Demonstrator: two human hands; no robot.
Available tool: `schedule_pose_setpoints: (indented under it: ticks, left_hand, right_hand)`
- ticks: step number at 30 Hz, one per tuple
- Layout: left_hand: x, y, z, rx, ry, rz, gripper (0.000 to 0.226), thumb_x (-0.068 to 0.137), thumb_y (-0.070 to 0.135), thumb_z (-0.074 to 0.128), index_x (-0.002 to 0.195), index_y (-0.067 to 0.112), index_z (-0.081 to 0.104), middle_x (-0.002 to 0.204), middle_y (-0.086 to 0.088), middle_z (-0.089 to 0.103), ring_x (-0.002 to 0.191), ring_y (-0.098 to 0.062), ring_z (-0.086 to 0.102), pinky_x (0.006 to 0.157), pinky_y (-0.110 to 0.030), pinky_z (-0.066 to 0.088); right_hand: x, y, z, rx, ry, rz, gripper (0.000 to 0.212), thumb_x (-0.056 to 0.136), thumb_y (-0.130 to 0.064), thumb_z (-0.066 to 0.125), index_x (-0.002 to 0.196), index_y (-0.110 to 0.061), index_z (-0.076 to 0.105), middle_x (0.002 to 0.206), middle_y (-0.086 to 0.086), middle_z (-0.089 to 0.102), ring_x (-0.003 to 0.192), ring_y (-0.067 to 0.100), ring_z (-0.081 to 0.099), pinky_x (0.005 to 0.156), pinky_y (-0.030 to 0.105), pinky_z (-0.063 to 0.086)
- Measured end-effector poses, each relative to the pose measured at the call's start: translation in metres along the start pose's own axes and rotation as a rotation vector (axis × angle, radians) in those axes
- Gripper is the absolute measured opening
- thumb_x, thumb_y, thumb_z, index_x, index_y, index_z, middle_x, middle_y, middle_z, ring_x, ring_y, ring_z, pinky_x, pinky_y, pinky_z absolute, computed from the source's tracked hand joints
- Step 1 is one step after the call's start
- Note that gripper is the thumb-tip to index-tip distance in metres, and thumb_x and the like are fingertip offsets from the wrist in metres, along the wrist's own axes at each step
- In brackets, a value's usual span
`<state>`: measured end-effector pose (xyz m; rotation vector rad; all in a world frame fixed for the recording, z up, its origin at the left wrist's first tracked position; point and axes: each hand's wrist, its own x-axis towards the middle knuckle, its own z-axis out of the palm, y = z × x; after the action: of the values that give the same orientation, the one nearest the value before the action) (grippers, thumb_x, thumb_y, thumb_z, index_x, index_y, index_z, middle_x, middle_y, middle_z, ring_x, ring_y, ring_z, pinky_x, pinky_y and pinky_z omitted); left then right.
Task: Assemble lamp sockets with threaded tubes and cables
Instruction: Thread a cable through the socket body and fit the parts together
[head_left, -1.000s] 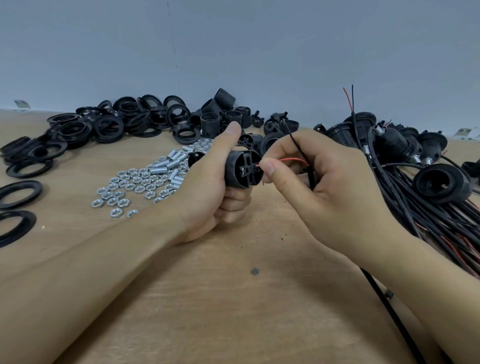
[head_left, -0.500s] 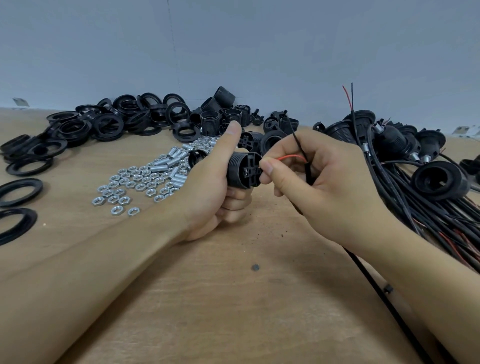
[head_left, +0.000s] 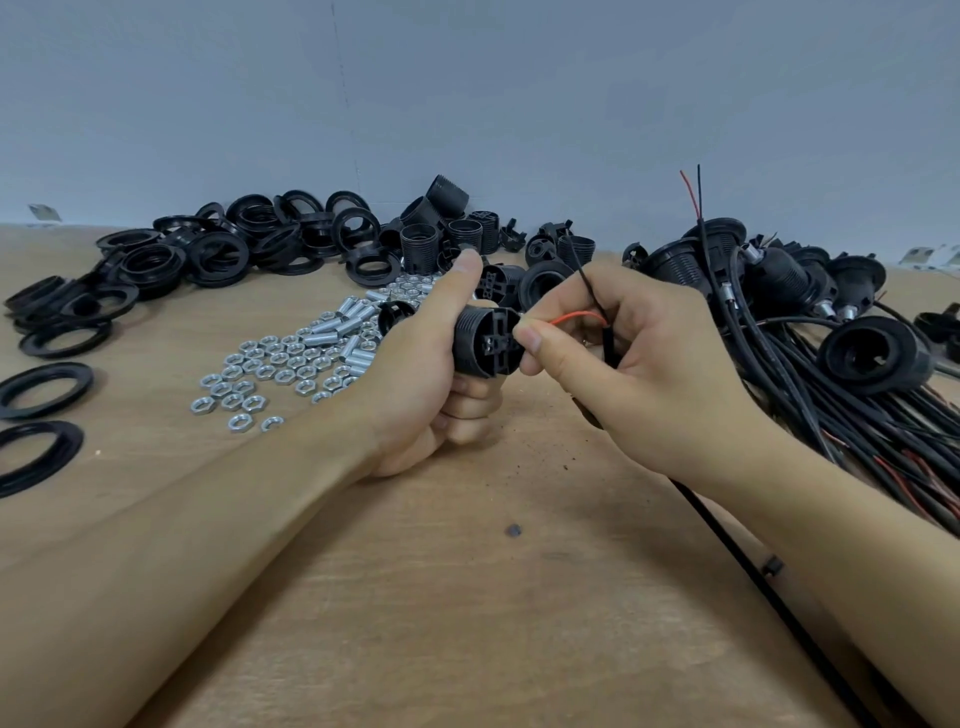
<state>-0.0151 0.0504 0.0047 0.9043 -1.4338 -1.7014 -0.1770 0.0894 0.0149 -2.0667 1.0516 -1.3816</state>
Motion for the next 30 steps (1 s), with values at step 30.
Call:
schedule_pose_setpoints:
  ticks: [30]
  left_hand:
    - [0.002, 0.004, -0.006, -0.097, -0.035, -0.080, 0.054, 0.095, 0.069, 0.029, 0.069, 0.022, 0.023, 0.048, 0.007, 0.016, 0.040, -0.008, 0.009, 0.038, -0.017, 0.012]
  right_hand:
    - [0.003, -0.002, -0.009, -0.138, 0.014, -0.045, 0.015, 0.091, -0.013, 0.065, 0.077, -0.009, 0.063, 0.055, 0.007, 0.038, 0.047, 0.011, 0.036, 0.049, 0.029, 0.039]
